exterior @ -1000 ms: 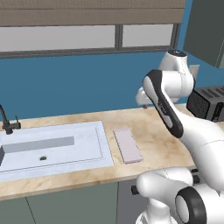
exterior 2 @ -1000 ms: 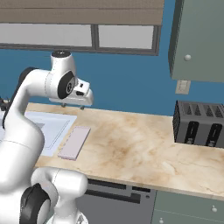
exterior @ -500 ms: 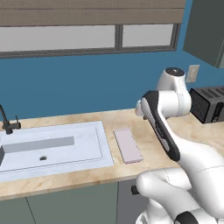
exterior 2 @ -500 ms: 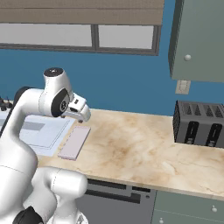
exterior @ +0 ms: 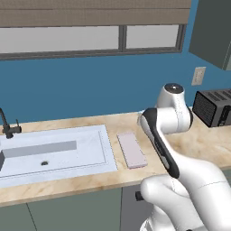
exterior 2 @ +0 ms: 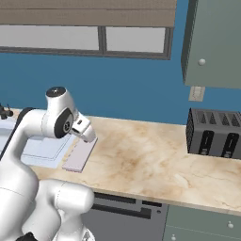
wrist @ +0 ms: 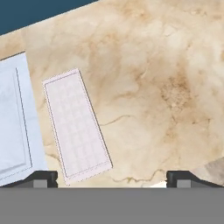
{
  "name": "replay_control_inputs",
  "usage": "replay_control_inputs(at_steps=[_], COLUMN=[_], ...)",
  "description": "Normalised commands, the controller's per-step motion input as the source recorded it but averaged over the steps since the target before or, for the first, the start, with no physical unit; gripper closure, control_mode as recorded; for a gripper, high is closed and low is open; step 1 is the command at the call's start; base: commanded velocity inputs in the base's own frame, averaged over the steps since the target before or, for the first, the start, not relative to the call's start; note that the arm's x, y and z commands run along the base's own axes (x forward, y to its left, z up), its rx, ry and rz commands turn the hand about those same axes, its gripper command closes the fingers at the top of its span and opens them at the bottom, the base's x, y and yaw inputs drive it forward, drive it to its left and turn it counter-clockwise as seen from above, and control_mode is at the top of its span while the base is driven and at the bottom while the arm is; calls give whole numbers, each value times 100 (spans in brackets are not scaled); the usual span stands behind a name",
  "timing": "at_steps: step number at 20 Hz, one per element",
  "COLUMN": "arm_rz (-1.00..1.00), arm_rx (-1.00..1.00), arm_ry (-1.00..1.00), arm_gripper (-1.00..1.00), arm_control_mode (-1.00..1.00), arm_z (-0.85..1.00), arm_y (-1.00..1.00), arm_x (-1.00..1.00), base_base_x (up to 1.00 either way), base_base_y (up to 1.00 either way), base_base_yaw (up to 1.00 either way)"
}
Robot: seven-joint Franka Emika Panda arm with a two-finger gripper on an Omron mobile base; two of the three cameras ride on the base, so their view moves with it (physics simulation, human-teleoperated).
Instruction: The ice cube tray has been filled with water. Take the tray and place it in the freezer to make ice. Close the freezer door after placing the tray.
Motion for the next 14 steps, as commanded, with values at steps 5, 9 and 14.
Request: replay_control_inputs(at_steps=[5,9,14], arm_rz=[-15,-10,-7], arm_rx=[9,7,0], arm_ry=[0,0,0], arm_gripper=[-100,-100,-100], arm_control_mode=[-100,-100,-100], arm_z=[-18,-13,-11], arm_y=[2,0,0], arm_x=[18,37,52], base_base_x=[0,0,0], base_base_y=[0,0,0], base_base_yaw=[0,0,0])
